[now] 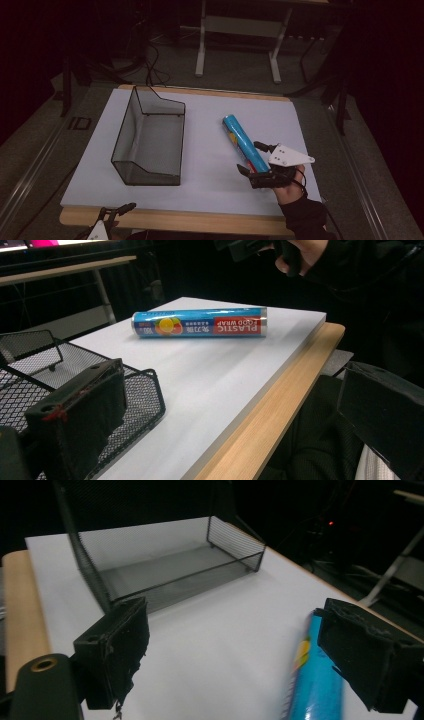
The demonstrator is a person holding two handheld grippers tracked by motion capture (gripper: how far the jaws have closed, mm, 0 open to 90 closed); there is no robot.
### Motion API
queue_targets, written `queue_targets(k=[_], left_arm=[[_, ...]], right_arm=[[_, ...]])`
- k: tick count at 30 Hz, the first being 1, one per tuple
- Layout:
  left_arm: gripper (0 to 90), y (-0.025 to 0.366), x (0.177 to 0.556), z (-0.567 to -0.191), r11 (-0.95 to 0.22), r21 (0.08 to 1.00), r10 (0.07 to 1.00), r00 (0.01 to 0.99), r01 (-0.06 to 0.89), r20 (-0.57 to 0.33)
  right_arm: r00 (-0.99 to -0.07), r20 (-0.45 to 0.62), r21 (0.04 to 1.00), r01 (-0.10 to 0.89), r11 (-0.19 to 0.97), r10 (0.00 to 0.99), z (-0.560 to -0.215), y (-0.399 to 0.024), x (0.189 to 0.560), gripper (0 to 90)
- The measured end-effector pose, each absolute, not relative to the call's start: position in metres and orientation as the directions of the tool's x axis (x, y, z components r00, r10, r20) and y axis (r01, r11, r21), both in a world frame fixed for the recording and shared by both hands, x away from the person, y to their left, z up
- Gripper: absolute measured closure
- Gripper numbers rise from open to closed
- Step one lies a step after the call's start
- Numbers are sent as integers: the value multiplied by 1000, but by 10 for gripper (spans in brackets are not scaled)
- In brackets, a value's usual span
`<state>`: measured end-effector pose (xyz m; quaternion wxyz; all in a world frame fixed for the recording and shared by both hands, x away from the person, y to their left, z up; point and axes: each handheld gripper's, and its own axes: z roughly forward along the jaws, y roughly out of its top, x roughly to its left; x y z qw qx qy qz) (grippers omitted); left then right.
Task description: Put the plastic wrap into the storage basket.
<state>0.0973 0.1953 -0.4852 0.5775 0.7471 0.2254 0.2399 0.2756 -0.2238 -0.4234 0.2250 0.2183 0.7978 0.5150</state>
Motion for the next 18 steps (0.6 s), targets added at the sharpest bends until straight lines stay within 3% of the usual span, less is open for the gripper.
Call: queue_targets(k=[6, 18], left_arm=[[2, 195, 97, -485, -233, 971, 612, 785, 60, 98], [2, 195, 97, -486, -237, 969, 608, 788, 62, 98]], right_arm=[[-799, -154, 914, 108, 390, 581, -421, -226, 292, 143], [-730, -126, 898, 203, 389, 672, -428, -228, 323, 102]])
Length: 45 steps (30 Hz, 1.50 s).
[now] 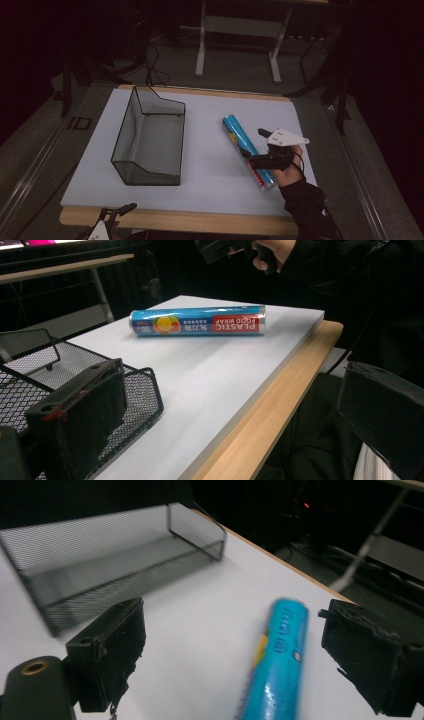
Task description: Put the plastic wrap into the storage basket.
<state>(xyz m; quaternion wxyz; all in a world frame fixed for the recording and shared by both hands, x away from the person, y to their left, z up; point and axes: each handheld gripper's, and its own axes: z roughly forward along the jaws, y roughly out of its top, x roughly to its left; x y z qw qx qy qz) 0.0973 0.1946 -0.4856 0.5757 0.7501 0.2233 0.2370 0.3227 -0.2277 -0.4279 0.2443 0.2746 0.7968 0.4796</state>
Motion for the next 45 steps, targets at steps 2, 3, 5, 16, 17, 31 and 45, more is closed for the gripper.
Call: queue_targets(k=[2, 3, 5, 16, 17, 31, 45], left_arm=[[2, 195, 97, -486, -237, 970, 607, 788, 62, 98], [1, 195, 98, -486, -237, 970, 607, 788, 62, 98], [2, 195, 98, -486, -237, 970, 607, 789, 62, 98], [2, 194, 98, -486, -239, 969, 606, 789, 63, 98], [2, 194, 98, -486, -239, 969, 606, 790, 64, 98], [2, 194, 98, -486, -244, 968, 604, 791, 65, 99], [2, 193, 98, -487, -247, 967, 601, 793, 67, 99]], right_arm=[[-715, -136, 890, 215, 402, 685, -432, -228, 330, 97], [-707, -138, 889, 221, 402, 694, -434, -228, 333, 97], [-708, -132, 878, 241, 413, 694, -437, -229, 339, 97], [-696, -97, 837, 329, 437, 711, -451, -228, 365, 96], [-696, -88, 831, 344, 438, 713, -453, -227, 369, 96], [-661, -46, 748, 474, 464, 749, -474, -224, 399, 97], [-613, 43, 583, 656, 479, 789, -504, -221, 418, 108]])
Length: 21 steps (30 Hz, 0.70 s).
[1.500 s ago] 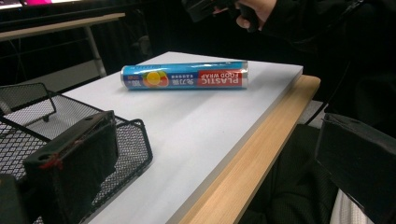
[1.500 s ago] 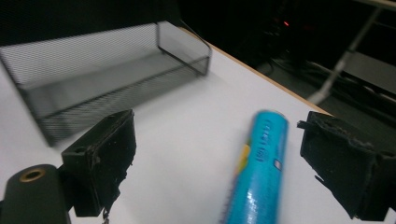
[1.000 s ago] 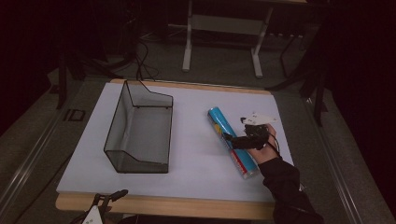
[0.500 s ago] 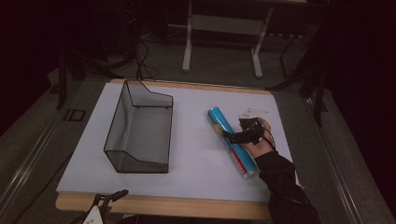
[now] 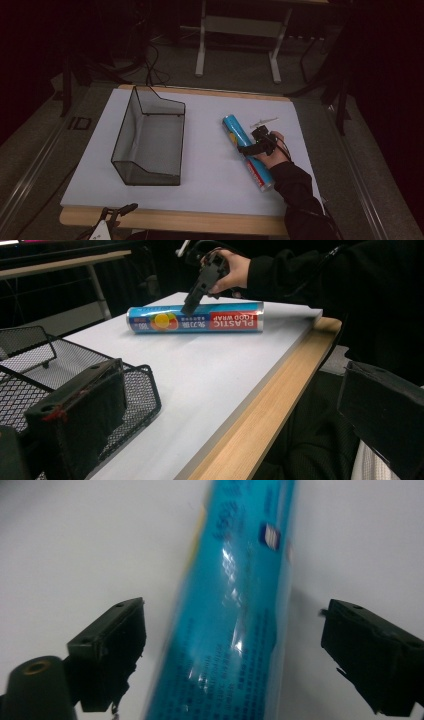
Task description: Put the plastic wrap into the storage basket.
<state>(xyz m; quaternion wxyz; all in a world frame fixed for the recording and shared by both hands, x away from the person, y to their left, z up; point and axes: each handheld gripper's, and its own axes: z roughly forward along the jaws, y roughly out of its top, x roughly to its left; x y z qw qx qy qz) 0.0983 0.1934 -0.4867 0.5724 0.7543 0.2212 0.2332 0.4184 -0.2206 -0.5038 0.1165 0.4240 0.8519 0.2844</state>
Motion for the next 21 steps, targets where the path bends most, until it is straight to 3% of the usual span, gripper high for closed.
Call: queue_targets(k=[3, 21], left_arm=[[1, 194, 98, -487, -244, 967, 602, 792, 67, 97], [2, 193, 99, -487, -249, 966, 600, 795, 70, 97]], right_arm=[[-612, 41, 513, 691, 509, 790, -510, -215, 421, 110], [-599, 8, 309, 763, 568, 801, -522, -193, 439, 243]])
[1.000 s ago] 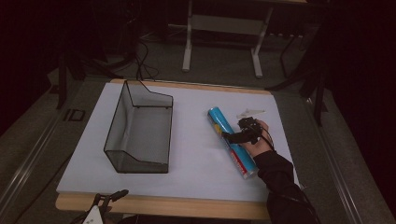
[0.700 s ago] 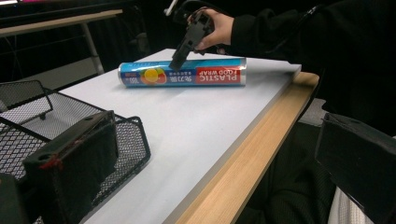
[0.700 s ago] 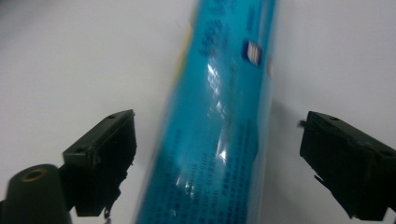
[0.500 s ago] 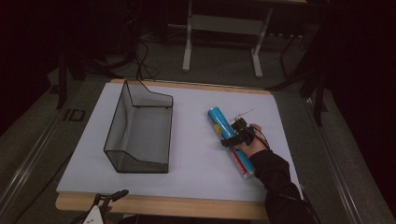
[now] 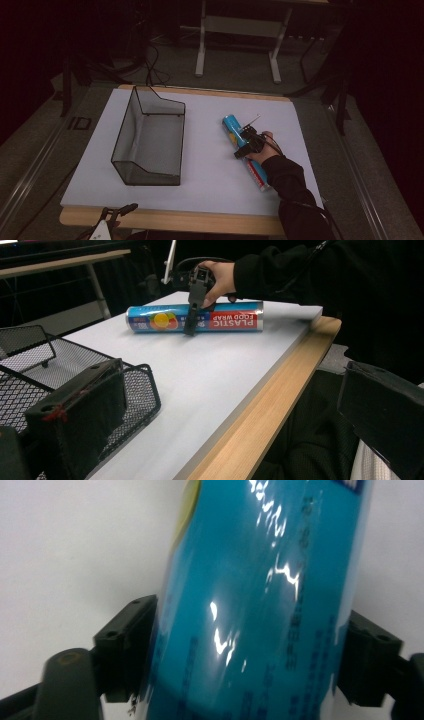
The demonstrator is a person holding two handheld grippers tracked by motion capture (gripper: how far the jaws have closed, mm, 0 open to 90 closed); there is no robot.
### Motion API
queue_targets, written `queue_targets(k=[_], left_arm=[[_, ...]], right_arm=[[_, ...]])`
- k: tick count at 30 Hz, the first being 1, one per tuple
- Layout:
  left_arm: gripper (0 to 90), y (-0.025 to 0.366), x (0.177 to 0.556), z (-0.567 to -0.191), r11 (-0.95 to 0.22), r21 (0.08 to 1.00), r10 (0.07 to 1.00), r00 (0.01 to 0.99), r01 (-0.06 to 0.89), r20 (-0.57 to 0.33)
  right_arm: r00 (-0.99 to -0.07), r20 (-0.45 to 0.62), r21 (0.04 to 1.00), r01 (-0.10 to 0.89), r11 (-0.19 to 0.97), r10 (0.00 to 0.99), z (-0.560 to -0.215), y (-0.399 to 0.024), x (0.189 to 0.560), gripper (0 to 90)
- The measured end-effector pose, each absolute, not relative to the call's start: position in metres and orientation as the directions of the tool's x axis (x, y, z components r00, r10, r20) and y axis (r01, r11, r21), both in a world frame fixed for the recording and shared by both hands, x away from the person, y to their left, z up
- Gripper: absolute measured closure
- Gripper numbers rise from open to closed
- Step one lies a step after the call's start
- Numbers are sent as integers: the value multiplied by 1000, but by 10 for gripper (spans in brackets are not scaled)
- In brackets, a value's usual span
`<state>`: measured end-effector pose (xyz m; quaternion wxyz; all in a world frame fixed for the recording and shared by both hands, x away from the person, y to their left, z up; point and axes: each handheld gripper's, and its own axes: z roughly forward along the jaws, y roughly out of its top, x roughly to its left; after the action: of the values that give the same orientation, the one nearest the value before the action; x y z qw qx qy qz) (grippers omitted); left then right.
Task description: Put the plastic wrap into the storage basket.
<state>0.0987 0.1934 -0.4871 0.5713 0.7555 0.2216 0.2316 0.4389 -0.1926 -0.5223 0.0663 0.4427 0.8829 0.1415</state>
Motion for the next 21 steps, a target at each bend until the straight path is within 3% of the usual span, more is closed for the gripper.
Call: queue_targets(k=[7, 21], left_arm=[[1, 192, 98, -488, -261, 963, 598, 795, 70, 104], [2, 192, 99, -488, -259, 963, 598, 795, 73, 100]], right_arm=[[-560, -10, 235, 804, 546, 828, -519, -184, 445, 288], [-553, 12, 322, 791, 520, 833, -500, -189, 437, 304]])
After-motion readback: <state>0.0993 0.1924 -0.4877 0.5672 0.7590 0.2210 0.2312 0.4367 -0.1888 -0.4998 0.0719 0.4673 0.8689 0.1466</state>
